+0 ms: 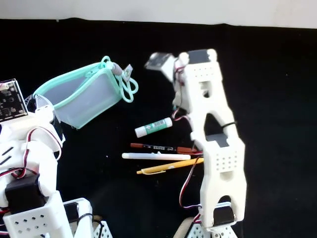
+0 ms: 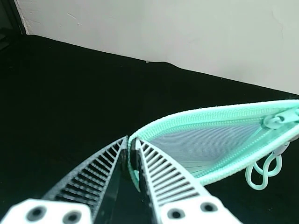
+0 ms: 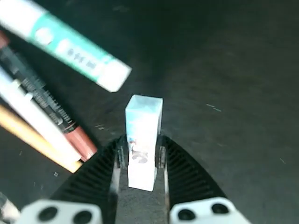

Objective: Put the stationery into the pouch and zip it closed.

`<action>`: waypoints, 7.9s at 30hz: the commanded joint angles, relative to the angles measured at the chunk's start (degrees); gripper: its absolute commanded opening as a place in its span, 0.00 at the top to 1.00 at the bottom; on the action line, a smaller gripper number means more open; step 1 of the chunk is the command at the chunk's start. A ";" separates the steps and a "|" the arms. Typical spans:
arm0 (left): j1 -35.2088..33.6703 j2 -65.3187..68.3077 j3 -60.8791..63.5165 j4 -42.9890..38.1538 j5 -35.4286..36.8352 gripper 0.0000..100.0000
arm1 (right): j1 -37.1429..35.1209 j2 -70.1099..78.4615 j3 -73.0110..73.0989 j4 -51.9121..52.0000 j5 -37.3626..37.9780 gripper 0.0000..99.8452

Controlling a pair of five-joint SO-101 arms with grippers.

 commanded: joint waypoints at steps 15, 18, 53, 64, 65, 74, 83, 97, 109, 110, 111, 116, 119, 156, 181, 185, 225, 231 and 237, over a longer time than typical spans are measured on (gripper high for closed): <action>-0.40 0.13 0.13 0.18 -0.35 0.99 | -2.77 -1.01 -31.34 0.84 -31.21 0.99; -0.40 0.13 0.13 0.26 -0.35 0.99 | -3.91 -0.92 -37.67 0.84 -36.48 0.99; -0.31 0.13 0.13 0.35 -0.18 0.99 | -20.97 -7.25 -57.36 -12.44 -55.82 0.99; -0.31 0.13 0.22 0.35 -0.18 0.99 | -29.32 -11.91 -57.36 -11.82 -55.47 0.99; -0.31 0.13 0.22 0.35 -0.18 0.99 | -29.85 -12.09 -57.36 -11.65 -55.47 0.99; -0.31 0.13 0.22 0.35 -0.18 0.99 | -36.09 -12.09 -57.36 -8.13 -55.65 0.99; -0.31 0.13 0.22 0.35 -0.18 0.99 | -36.70 -11.56 -57.36 -7.08 -55.82 0.99; -0.31 0.13 0.22 0.35 -0.18 0.99 | -40.13 -4.88 -57.36 -7.52 -55.91 0.99; -0.40 0.13 0.22 0.35 -0.18 0.99 | -40.13 0.57 -57.36 -9.98 -55.91 0.99; -0.40 0.13 0.31 0.35 -0.18 0.99 | -40.13 1.01 -57.36 -9.98 -55.91 0.99; -0.40 0.13 0.66 0.26 -0.18 0.99 | -40.13 1.36 -57.36 -9.89 -55.91 0.99; -0.40 0.04 3.38 0.00 -0.18 0.99 | -39.96 1.63 -57.36 -9.45 -55.56 0.99; -0.40 -0.04 3.12 0.00 -0.18 0.99 | -39.96 1.63 -57.36 -9.45 -55.47 0.99; -0.40 -0.31 3.12 -0.09 -0.09 0.99 | -25.98 -15.43 -57.27 0.92 -50.29 0.73; -0.40 -0.31 3.47 -0.09 -0.18 0.99 | -17.27 -15.52 -27.12 0.92 -48.26 0.73; -0.40 -0.31 3.47 -0.09 -0.09 0.99 | -17.01 -15.25 -22.20 0.75 -53.36 0.73; -0.40 -0.31 3.47 0.00 -0.09 0.99 | -18.42 -15.16 24.04 -18.86 -107.69 0.73; -0.48 -0.13 3.47 0.18 -0.09 0.99 | -20.44 -15.08 26.33 -20.35 -109.45 0.73; -0.48 -0.13 3.47 0.18 -0.09 0.99 | -19.56 -15.08 26.24 -20.97 -113.14 0.73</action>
